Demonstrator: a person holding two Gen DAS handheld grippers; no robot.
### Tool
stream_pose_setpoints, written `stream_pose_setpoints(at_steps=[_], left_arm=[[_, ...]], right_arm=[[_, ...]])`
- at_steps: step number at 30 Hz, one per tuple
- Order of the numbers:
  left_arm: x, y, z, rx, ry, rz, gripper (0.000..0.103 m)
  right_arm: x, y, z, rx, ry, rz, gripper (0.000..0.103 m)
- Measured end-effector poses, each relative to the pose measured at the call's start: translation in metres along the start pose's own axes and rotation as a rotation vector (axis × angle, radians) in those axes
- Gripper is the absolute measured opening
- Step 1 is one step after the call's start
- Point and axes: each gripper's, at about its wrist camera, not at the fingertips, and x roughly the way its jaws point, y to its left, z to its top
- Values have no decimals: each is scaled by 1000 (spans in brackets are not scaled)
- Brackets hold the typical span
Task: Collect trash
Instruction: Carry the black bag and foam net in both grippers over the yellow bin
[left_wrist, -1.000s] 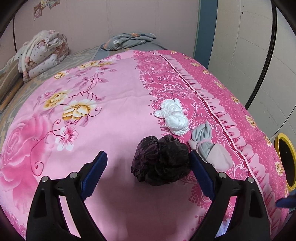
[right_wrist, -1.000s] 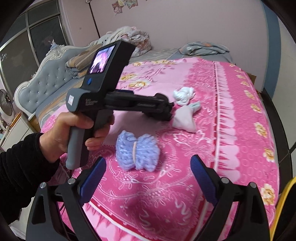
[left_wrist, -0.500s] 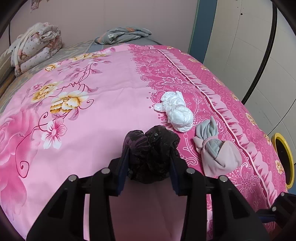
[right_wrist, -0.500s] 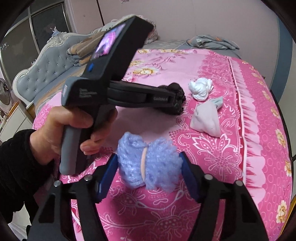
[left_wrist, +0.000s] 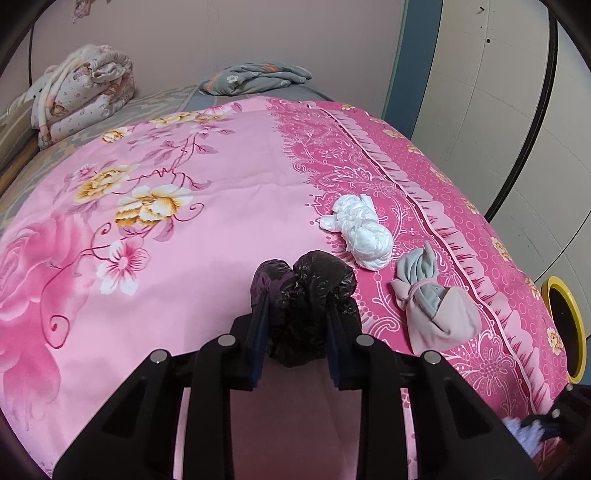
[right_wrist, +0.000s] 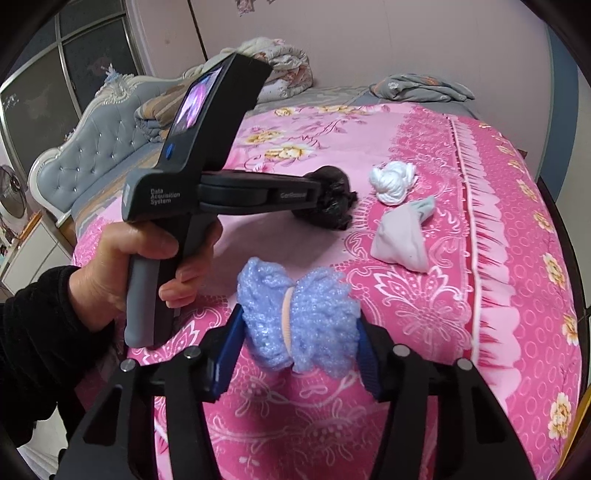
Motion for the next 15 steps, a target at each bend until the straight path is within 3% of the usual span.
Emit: stream_pose_setpoints(at_steps=[9, 15], left_arm=[[-37, -21, 0, 45, -47, 53, 24], [-72, -48, 1, 65, -97, 27, 24]], right_arm=[[-53, -17, -10, 34, -68, -52, 52], [-91, -41, -15, 92, -125, -115, 52]])
